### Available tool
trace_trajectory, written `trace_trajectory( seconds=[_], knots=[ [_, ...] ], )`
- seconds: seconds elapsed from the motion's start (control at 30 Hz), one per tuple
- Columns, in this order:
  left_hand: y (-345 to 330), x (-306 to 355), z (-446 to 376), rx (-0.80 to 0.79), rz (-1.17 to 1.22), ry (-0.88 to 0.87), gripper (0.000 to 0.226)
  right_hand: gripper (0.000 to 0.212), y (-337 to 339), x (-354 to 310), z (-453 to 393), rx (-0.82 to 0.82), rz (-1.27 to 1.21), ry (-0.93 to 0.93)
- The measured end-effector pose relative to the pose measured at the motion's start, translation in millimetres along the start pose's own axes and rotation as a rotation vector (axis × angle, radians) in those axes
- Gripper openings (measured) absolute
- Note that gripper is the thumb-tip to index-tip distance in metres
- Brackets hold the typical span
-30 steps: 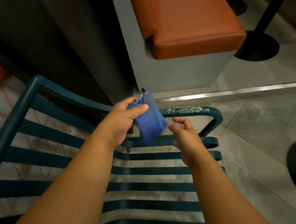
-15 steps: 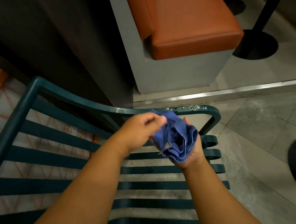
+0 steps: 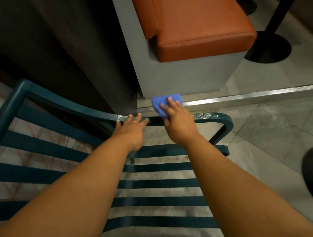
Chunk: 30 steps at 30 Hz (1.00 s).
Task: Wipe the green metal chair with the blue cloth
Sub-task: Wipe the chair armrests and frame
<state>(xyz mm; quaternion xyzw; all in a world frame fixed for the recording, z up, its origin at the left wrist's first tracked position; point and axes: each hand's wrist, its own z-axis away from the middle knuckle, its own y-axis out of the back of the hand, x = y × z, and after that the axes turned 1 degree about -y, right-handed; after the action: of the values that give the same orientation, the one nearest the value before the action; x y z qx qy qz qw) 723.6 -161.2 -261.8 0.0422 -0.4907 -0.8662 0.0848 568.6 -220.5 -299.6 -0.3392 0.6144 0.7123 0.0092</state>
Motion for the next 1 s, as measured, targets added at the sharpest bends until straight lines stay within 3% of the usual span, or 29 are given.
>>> trace_trajectory(
  seconds=[0.1, 0.33, 0.5, 0.7, 0.9, 1.0],
  knots=[
    [-4, 17, -7, -0.007, 0.021, -0.028, 0.074, 0.059, -31, 11, 2, -0.162, 0.235, 0.042],
    [-8, 32, -16, -0.005, 0.061, 0.015, 0.077, 0.054, -36, 19, 14, -0.101, 0.264, 0.067],
    [-14, 32, -14, -0.013, -0.022, 0.039, 0.089, 0.052, -29, 15, -2, -0.041, 0.235, -0.183],
    [-13, 39, -17, -0.026, -0.136, 0.068, 0.087, 0.06, -31, 31, 18, -0.036, 0.242, 0.088],
    [-13, 37, -19, -0.017, -0.147, 0.051, 0.089, 0.049, -17, 37, 3, 0.08, 0.187, -0.141],
    [-11, 41, -20, -0.017, -0.17, 0.064, 0.084, 0.052, -26, 29, 8, 0.038, 0.159, -0.03]
  ],
)
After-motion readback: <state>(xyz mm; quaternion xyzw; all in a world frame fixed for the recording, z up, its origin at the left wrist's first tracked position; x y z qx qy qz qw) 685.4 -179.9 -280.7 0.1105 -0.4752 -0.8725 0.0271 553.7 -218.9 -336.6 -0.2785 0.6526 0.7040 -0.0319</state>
